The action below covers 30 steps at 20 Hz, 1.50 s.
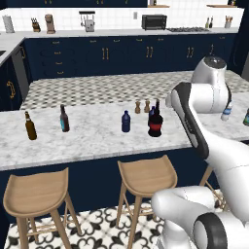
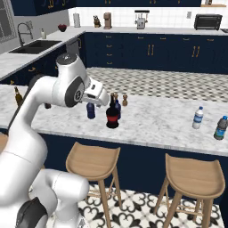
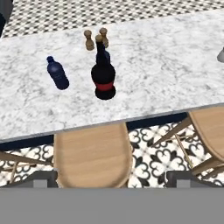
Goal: Move the plastic bottles in the middle to the plastics group, and the glass bottles in the middle to the glass group.
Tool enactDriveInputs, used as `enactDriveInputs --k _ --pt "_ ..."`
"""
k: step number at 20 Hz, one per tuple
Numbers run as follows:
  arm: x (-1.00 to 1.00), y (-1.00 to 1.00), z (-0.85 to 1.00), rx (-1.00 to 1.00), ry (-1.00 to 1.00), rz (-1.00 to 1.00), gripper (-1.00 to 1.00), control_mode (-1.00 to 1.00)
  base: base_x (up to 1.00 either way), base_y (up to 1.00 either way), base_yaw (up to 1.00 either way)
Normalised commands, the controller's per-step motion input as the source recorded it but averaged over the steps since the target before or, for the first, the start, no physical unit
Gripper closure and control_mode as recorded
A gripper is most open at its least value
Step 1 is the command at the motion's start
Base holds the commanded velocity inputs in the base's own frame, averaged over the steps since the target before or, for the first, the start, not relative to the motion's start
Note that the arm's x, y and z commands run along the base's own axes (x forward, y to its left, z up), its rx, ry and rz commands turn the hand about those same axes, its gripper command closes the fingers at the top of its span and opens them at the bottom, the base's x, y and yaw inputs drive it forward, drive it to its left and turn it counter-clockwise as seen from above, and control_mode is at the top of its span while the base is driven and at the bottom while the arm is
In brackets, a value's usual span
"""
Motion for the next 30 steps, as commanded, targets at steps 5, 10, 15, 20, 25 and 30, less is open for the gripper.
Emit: enactDriveInputs --k 5,10,15,20,25,30 --pt "0.43 0.01 -0.08 0.00 -0.06 -0.18 -1.00 -1.00 0.00 0.00 0.00" --pt "0.51 0.07 -0.30 0.00 -0.08 -0.08 -1.00 -1.00 0.00 0.00 0.00" --pt "0.70 0.01 -0.23 0.00 0.00 0.01 -1.00 -1.00 0.00 0.00 0.00" --pt "0.48 0.00 -0.08 0.01 0.00 0.24 -1.00 -1.00 0.00 0.00 0.00" --pt "0.24 -0.08 -0.22 0.02 0.00 0.28 -1.00 -1.00 0.00 0.00 0.00" --pt "0.15 -0.04 -0.35 0.00 0.00 0.15 -1.00 -1.00 0.00 0.00 0.00"
